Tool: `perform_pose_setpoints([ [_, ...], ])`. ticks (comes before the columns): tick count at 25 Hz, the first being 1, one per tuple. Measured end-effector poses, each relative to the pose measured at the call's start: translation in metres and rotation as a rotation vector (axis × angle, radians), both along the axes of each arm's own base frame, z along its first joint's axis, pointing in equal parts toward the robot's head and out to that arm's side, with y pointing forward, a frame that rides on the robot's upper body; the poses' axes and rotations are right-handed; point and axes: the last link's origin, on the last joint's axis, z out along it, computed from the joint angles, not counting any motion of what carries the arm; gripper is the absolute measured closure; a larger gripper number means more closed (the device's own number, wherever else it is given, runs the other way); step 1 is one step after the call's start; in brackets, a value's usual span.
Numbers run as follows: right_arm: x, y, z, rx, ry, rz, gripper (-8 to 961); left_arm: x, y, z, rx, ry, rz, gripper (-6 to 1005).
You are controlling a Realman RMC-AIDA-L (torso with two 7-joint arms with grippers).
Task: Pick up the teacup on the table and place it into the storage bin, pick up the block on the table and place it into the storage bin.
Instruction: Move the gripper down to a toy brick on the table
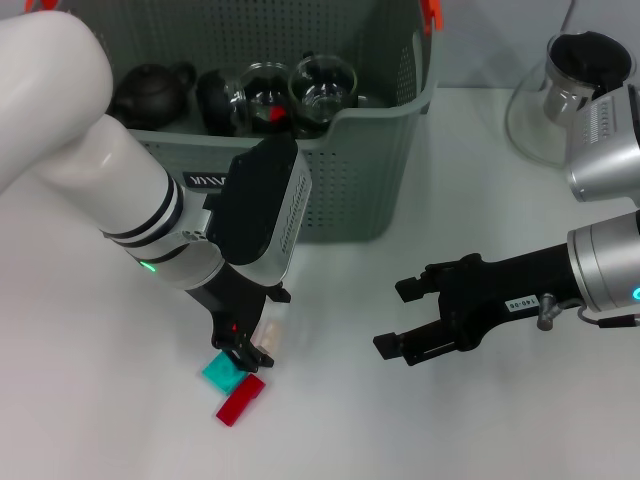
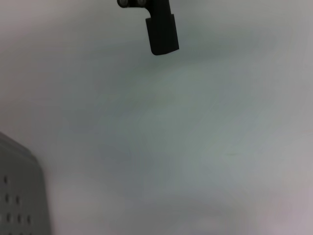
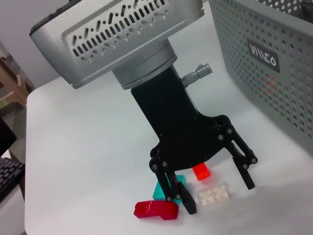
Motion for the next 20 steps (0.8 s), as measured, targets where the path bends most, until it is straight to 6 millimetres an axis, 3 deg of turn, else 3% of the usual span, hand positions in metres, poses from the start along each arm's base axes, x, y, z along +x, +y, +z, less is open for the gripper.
perform_pose_setpoints([
  [12,0.0015,-0.0007,0.0,0.001,-0.001,-0.004,7,-0.0008,0.0006,0.0005,0.002,0.009,0.002,227],
  [17,0.0011,-0.0008,-0.0003,0.0,-0.001,-0.003,7,-0.0021,0.0007,0.0007,0.001,0.016,0.003,444],
  [20,0.0008,-0.0007,-0.0005,-0.001,-0.001,-0.002,7,-0.0023,0.0006,0.0006,0.0,0.017,0.004,450],
])
